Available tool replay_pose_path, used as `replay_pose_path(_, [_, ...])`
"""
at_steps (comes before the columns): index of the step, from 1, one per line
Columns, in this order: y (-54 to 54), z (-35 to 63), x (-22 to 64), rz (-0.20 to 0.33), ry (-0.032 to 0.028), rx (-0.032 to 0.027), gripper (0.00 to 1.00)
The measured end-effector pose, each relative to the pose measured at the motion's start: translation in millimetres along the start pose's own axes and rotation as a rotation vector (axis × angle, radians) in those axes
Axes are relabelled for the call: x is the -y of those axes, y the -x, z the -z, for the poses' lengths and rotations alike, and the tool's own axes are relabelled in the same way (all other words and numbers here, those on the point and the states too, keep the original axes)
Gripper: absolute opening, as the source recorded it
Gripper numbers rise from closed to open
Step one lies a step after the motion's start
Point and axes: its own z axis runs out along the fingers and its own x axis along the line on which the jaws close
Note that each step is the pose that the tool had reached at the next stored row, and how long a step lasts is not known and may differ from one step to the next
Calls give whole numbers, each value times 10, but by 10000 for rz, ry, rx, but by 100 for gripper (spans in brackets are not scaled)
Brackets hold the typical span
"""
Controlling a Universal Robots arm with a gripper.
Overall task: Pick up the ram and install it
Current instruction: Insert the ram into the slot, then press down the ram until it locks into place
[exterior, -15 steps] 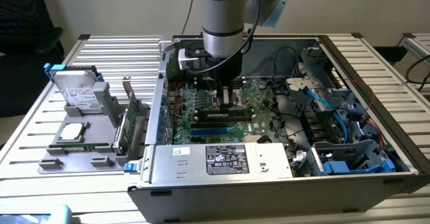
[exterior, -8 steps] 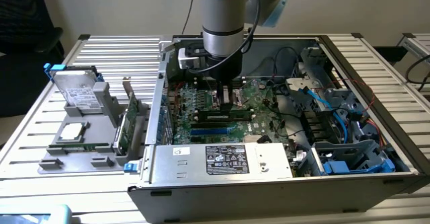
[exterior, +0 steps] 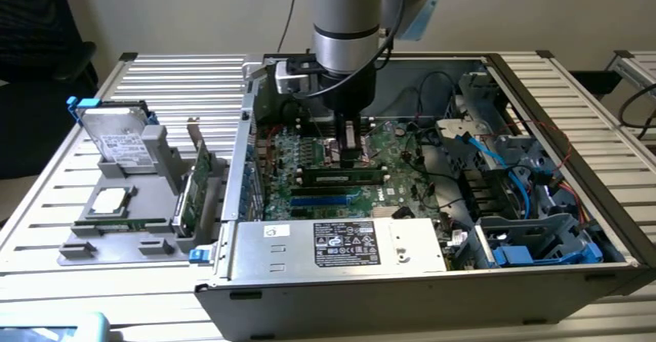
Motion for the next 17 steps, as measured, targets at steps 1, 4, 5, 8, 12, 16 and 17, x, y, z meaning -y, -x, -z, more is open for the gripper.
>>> replay_pose_path(1, [0,8,16,1,20,-2,26])
replay_pose_path(4, [0,9,33,7,55,-5,26])
replay_pose_path(5, [-1,9,33,11,55,-5,26])
replay_pose_path(8, [-1,10,33,21,56,-6,26])
replay_pose_path(12, [-1,10,33,35,55,-5,26])
replay_pose_path(16, [0,10,34,48,54,-4,24])
replay_pose_path(17, [-1,10,33,51,55,-4,24])
